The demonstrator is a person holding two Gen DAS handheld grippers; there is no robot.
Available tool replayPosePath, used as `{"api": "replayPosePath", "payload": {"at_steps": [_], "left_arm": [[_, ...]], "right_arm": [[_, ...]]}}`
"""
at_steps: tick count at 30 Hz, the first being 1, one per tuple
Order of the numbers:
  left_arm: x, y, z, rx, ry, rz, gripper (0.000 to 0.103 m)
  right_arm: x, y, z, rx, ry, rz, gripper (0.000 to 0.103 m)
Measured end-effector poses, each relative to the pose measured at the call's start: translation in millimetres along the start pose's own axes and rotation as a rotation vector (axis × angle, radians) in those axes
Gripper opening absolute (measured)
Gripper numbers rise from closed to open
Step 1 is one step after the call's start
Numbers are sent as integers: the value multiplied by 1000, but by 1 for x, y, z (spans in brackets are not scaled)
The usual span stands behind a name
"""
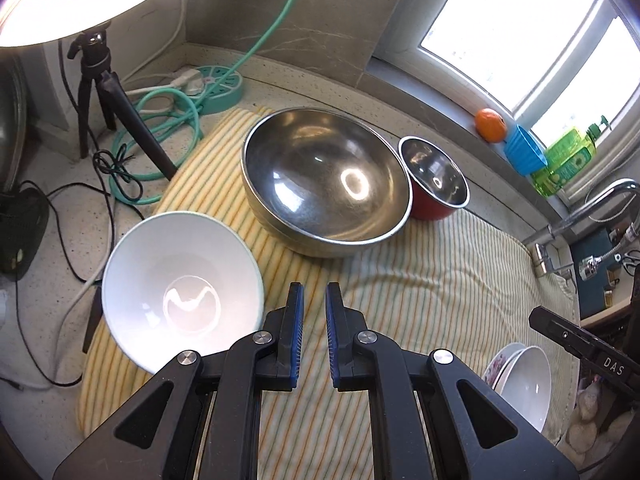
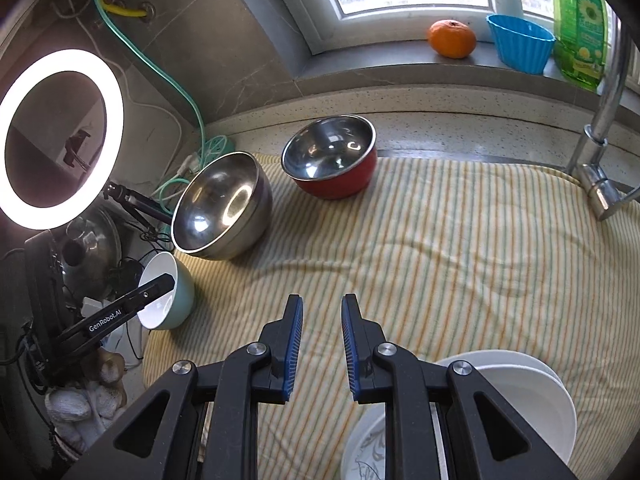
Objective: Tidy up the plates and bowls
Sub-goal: 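Move both grippers to the rim of the large steel bowl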
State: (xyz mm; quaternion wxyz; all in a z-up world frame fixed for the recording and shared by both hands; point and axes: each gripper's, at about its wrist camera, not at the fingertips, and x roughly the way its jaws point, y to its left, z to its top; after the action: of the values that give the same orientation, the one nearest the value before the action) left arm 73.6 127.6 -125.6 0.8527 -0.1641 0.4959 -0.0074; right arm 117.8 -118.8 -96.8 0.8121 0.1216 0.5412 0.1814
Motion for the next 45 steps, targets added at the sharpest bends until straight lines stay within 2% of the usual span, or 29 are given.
{"api": "replayPosePath", "payload": {"at_steps": [7,12,22,36,45], "left_arm": [[4,17,23,-61,-55,23,8],[11,24,36,-94,-70,18,8],[23,36,56,-160,-97,56,10],[38,40,70,-157,-89,77,10],[46,45,75,-161,-59,54,10]], "right_arm": [[31,24,33,-23,6,33,18],[52,34,51,-22,16,49,18],[81,43,75,0,32,64,22],[107,51,88,0,61,67,22],[122,57,89,-8,87,74,22]]}}
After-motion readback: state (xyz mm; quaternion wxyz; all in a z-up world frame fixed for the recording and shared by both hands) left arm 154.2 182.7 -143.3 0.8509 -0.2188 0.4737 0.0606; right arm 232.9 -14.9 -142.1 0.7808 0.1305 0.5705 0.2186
